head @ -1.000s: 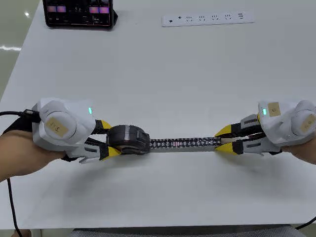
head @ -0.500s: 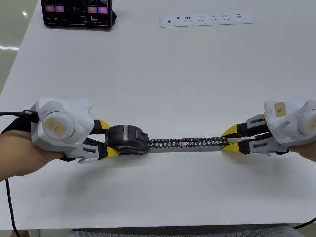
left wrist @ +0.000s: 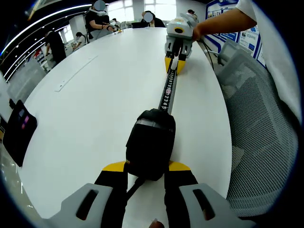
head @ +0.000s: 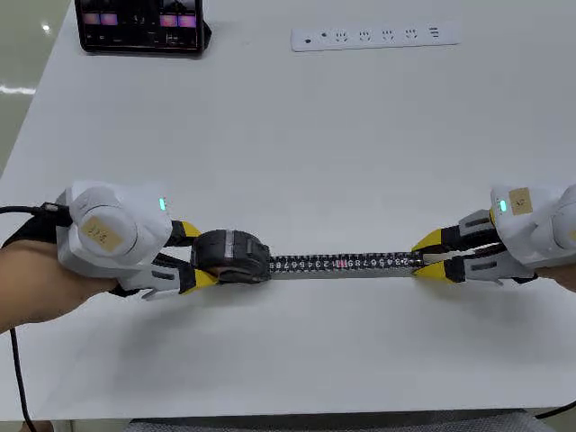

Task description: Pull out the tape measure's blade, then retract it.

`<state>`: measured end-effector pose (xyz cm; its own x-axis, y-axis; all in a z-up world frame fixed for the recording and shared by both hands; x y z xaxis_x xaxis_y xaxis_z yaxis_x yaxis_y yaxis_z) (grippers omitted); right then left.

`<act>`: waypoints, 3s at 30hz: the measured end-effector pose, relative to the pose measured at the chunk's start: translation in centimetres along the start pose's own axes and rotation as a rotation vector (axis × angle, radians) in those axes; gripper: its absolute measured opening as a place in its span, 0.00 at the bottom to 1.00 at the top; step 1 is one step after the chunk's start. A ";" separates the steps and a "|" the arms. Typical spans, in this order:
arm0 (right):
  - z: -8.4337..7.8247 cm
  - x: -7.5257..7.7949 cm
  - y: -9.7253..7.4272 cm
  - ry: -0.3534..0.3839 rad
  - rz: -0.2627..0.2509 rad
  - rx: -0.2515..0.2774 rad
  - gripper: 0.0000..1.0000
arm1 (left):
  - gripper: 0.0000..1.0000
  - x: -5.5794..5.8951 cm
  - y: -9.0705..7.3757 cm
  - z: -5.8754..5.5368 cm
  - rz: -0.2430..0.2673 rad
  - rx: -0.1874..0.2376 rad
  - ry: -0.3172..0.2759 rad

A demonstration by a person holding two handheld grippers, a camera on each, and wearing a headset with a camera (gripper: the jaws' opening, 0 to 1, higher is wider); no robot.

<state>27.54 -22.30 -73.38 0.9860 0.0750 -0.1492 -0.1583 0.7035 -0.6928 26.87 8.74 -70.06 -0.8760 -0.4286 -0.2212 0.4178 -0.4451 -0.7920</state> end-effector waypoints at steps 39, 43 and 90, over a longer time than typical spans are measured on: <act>-2.3 -0.7 -3.0 0.016 0.009 -0.084 0.09 | 0.24 0.0 0.0 -0.1 0.003 0.000 0.002; -2.5 -0.8 -3.3 0.022 0.010 -0.091 0.09 | 0.24 0.0 0.0 0.0 0.004 0.000 0.002; -2.7 -0.4 -4.0 0.038 0.014 -0.222 0.12 | 0.25 0.2 0.1 0.4 0.029 -0.006 0.016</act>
<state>27.60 -27.06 -72.50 0.9816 0.0541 -0.1832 -0.1837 0.5299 -0.8279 26.76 8.32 -69.96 -0.8674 -0.4282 -0.2534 0.4416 -0.4278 -0.7887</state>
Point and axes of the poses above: the centre of the closed fingertips' face, and the gripper's own axes: y roughly forward along the fingers, x roughly to its right, z roughly out of its top, the point moved 6 cm from there along -y, roughly backward along the fingers, and after that the axes turned 12 degrees about z, right-handed, at the moved point
